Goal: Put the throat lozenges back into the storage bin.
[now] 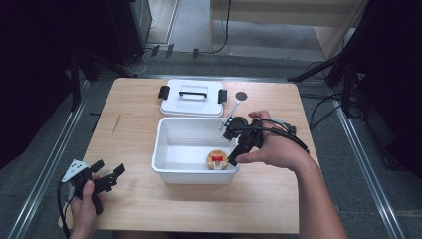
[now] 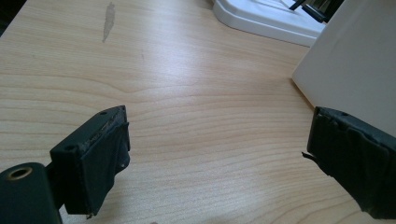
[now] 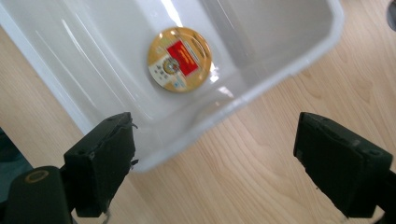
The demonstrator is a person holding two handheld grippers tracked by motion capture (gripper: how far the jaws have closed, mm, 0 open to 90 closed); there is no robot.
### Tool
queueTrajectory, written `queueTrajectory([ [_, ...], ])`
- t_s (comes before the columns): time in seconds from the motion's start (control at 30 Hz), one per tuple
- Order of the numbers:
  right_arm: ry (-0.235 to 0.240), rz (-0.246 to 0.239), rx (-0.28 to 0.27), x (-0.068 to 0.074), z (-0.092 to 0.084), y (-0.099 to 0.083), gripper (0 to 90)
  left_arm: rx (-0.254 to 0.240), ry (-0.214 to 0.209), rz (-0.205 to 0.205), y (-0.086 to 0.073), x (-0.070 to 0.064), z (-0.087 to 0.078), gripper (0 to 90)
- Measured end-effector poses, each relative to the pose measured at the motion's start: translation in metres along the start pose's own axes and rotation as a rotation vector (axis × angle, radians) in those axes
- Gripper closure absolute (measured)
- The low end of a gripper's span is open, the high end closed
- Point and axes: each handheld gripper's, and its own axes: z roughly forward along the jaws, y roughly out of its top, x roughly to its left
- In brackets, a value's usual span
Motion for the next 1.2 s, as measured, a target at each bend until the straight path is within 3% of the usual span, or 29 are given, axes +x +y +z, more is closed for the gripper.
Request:
queueTrajectory([
  [0.3, -0.018, 0.094, -0.002, -0.014, 0.0, -0.039, 12.9, 0.001, 0.004, 0.002, 0.0, -0.001, 0.0, 6.4],
  [0.47, -0.008, 0.157, 0.009, -0.025, 0.02, -0.067, 12.9, 0.006, 0.003, 0.009, 0.0, -0.001, 0.0, 6.4],
  [0.7, 0.003, 0.21, 0.02, -0.035, 0.037, -0.094, 12.9, 0.008, 0.004, 0.011, 0.0, -0.001, 0.0, 6.4],
  [0.93, -0.004, 0.28, 0.03, -0.043, 0.057, -0.132, 13.1, 0.012, 0.007, 0.021, 0.0, -0.002, 0.0, 6.4],
  [1.0, -0.003, 0.287, 0.032, -0.044, 0.059, -0.136, 13.0, 0.011, 0.008, 0.022, 0.0, -0.002, 0.0, 6.4],
  [1.03, -0.006, 0.302, 0.027, -0.045, 0.065, -0.148, 13.1, 0.012, 0.008, 0.022, 0.0, -0.002, 0.0, 6.4],
  [1.2, -0.03, 0.343, 0.01, -0.047, 0.074, -0.169, 13.2, 0.012, 0.01, 0.02, 0.0, -0.002, 0.0, 6.4],
])
